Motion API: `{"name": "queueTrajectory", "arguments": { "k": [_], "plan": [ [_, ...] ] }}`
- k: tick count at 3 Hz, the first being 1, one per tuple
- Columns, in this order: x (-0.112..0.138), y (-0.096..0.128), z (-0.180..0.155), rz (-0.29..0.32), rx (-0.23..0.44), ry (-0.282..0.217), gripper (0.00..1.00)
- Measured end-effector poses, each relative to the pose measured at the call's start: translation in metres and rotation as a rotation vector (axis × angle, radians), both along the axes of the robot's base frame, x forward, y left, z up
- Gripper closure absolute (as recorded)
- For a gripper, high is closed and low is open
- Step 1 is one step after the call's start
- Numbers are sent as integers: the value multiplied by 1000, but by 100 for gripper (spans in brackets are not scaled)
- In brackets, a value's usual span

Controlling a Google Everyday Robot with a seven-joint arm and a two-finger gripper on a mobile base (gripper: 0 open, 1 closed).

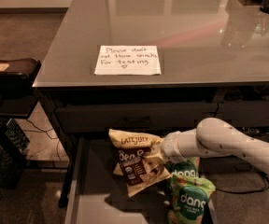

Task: Pick brown chip bag from middle drawer and place on counter

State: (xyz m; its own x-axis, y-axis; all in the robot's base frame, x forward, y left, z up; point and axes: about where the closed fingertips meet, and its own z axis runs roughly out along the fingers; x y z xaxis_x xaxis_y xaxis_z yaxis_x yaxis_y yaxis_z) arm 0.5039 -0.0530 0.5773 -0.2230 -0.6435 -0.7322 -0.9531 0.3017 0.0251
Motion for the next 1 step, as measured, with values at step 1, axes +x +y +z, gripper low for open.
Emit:
{"name": "queueTrajectory", "arguments": {
  "k": [1],
  "plan": [
    [0,0,0,0,0,0,100]
  ]
}}
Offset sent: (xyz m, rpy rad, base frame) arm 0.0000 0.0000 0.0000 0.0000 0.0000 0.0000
